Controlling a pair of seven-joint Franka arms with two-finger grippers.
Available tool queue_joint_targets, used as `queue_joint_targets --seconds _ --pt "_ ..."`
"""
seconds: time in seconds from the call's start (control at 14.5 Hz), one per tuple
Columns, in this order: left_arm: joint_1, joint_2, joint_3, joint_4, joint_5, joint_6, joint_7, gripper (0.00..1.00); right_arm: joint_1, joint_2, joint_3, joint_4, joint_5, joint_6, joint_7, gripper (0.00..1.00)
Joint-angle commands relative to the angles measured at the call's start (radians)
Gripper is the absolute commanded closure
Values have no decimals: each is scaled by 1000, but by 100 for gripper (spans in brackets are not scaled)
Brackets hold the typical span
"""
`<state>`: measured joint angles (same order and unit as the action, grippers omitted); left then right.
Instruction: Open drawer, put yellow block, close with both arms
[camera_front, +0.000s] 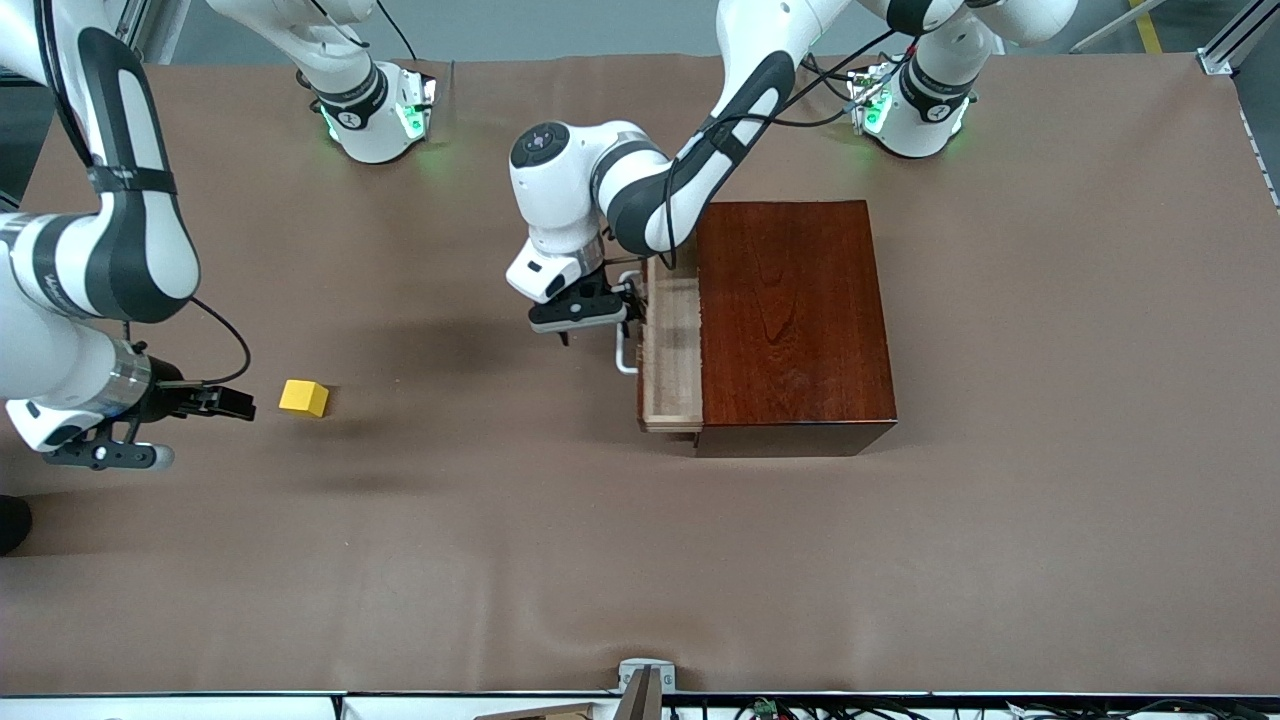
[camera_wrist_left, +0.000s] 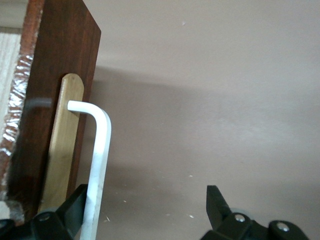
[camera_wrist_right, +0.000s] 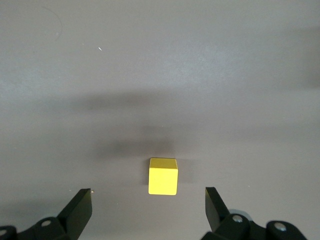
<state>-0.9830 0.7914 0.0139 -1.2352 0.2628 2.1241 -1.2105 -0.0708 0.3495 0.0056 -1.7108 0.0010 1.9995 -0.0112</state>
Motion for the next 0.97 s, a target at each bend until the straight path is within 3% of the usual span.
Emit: queue_joint_targets --seconds 0.0,0.55,0.9 --pt "0 -14 -54 60 -48 -1 -17 0 -14 2 14 -27 2 28 7 0" --pt "1 -23 -55 60 -48 -7 -17 0 -18 45 14 -125 2 177 7 0" --pt "17 -86 -46 60 -45 -65 -15 0 -26 59 14 -179 2 234 7 0"
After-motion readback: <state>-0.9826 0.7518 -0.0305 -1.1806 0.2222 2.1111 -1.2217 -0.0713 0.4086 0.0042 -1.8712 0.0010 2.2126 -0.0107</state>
